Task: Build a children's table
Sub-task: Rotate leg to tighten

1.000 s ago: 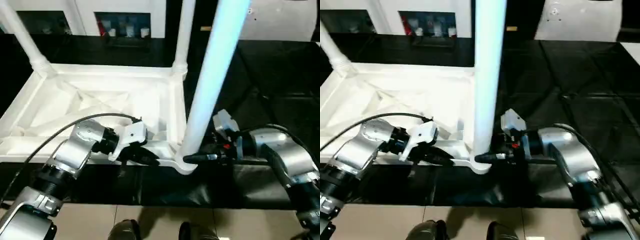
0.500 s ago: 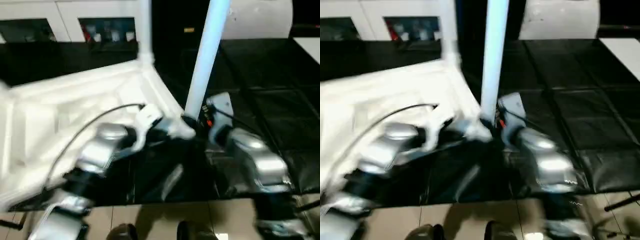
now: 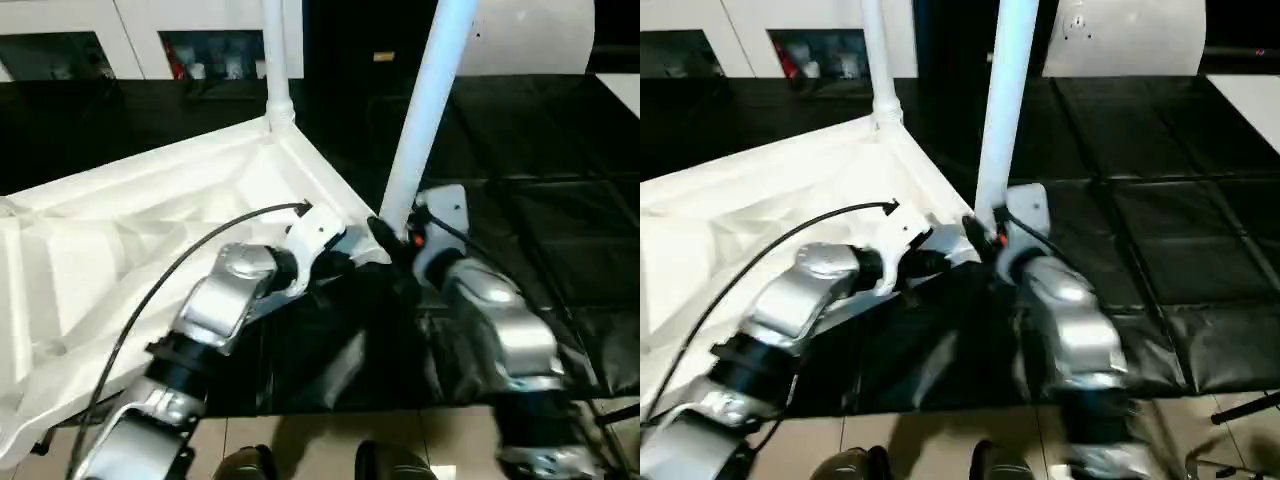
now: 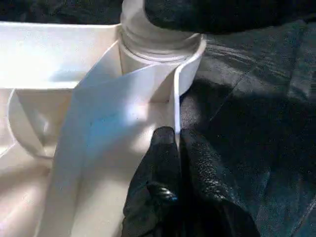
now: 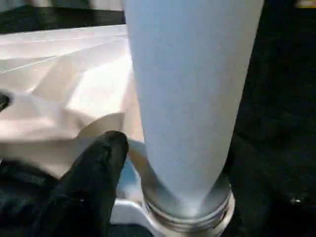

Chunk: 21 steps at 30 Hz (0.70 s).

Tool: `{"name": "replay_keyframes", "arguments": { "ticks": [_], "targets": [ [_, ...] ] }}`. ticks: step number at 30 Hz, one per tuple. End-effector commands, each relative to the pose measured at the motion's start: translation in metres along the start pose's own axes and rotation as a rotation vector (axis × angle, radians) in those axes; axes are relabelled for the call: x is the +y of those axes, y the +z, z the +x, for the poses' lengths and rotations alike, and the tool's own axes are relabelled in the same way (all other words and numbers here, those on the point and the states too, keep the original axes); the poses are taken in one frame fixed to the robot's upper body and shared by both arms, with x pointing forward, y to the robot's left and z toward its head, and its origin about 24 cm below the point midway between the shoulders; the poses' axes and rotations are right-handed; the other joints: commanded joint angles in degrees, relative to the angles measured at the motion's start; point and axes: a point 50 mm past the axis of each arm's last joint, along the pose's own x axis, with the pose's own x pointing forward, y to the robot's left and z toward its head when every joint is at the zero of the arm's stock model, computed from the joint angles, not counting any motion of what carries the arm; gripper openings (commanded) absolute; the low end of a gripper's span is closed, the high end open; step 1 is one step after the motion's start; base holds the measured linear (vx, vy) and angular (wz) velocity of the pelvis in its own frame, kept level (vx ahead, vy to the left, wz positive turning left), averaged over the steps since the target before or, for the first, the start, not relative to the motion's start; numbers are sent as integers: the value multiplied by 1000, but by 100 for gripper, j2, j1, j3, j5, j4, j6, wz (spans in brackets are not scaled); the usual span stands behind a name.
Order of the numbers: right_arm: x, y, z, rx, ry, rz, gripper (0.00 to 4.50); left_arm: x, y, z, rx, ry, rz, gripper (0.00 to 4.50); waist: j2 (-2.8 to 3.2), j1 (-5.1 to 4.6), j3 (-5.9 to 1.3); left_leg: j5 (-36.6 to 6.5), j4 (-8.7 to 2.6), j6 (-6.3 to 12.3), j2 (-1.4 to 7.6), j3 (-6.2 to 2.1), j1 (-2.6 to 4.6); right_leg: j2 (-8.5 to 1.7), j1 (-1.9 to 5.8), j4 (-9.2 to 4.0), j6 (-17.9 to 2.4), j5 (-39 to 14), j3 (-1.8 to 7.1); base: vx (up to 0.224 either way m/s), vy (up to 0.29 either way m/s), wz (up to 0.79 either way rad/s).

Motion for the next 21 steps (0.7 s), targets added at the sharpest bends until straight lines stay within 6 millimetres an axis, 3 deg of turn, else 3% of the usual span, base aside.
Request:
{"name": "replay_keyframes", "arguments": {
  "ticks": [1,3,4,6,10,12,17,21],
  "targets": [
    [18,-1,0,-13,197,-20,360,-2,-2,-2,-4,-51,34,0,-24,18,-443,-243,-279,762,370,-136,19,-538,359,-264,-1440,-103,362,0,0,0],
    [8,2,-10,-13,249,-82,373,-2,-4,-9,-29,-118,48,0,-15,44,-448,-73,-261,919,381,-130,12,-554,360,-221,-1562,243,359,0,0,0],
    [4,3,-14,-10,281,-104,387,-1,-6,-13,-21,-143,81,0,-44,55,-460,-61,-246,972,370,-133,-2,-547,390,-217,-1570,250,338,0,0,0],
    [0,3,-20,2,349,-133,398,1,-10,-18,4,-186,122,0,-22,68,-442,-162,-251,1015,388,-132,13,-540,370,-229,-1567,73,330,0,0,0],
    [-6,4,-31,35,496,-230,398,4,-16,-30,29,-300,171,0,-26,96,-402,-597,-276,852,420,-119,67,-543,323,-313,-1456,-803,330,0,0,0],
    [-7,2,-34,52,559,-233,398,4,-19,-35,47,-360,185,0,-26,105,-409,-648,-287,776,430,-125,75,-544,321,-315,-1471,-932,328,0,0,0],
    [-11,3,-38,85,700,-196,372,1,-24,-47,96,-525,233,0,-23,189,-449,-465,-269,813,452,-122,83,-552,322,-246,-1601,-567,332,0,0,0],
    [-12,2,-37,114,752,-176,328,0,-26,-51,121,-574,259,0,-23,243,-428,-568,-253,771,441,-100,67,-564,308,-264,-1577,-822,338,0,0,0]
  ]
}}
